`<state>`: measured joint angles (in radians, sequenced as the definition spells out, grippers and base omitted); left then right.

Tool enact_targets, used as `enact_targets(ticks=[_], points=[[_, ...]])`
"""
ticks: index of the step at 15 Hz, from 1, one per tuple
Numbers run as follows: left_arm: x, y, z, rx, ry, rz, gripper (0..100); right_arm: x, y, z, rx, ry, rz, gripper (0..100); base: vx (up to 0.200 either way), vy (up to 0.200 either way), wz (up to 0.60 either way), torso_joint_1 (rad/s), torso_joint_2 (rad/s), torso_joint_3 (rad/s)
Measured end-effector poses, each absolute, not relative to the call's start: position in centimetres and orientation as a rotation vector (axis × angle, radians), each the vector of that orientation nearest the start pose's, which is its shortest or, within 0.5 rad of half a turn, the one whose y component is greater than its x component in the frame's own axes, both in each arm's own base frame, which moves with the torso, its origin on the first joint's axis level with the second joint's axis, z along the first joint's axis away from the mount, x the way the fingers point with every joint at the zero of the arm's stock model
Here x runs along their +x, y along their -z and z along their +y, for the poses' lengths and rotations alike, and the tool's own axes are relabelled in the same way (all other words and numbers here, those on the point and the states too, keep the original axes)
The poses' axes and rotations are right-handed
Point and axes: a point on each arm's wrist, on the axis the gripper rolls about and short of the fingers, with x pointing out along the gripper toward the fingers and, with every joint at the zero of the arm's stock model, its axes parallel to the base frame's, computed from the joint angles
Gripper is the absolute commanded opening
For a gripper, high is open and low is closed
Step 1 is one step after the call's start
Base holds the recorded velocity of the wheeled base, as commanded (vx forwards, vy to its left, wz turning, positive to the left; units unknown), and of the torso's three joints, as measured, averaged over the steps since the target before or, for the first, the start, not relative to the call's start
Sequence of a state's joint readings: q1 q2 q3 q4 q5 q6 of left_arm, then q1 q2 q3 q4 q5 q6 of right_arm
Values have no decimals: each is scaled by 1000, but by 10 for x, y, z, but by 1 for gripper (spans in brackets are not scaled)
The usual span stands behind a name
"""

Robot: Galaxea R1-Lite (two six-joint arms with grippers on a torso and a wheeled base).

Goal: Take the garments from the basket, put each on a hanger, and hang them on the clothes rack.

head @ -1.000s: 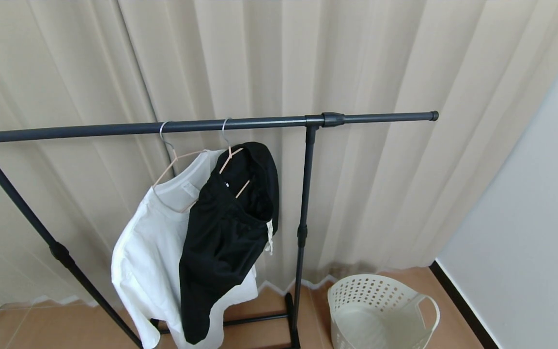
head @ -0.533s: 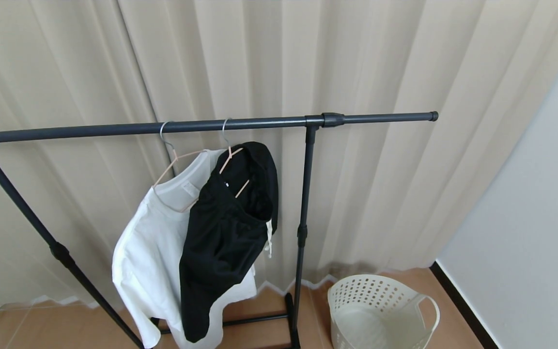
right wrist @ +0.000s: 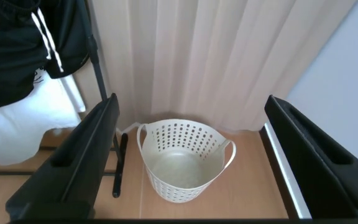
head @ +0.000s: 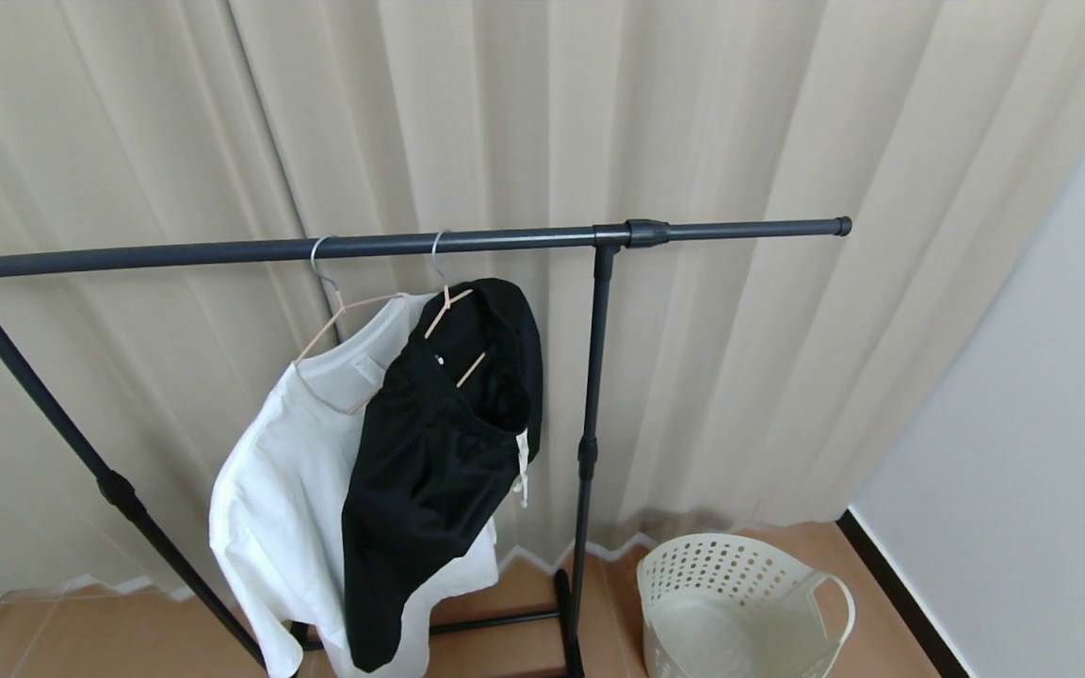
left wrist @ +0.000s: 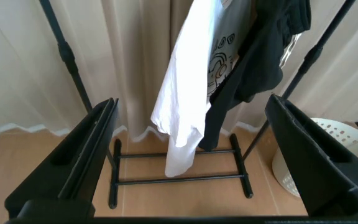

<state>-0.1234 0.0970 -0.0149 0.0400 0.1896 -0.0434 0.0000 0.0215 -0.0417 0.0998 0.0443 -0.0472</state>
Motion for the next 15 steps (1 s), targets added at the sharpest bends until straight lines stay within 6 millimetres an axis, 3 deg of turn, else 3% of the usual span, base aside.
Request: enact_targets(ticks=[8, 15], points=[[-18, -79, 5, 9, -166, 73, 100, -26, -77, 0, -45, -9, 55, 100, 0, 0, 0, 0, 0, 0], [-23, -77, 4, -66, -197, 3, 100, -26, -77, 1, -6, -33, 54, 100, 0, 0, 0, 0, 0, 0]])
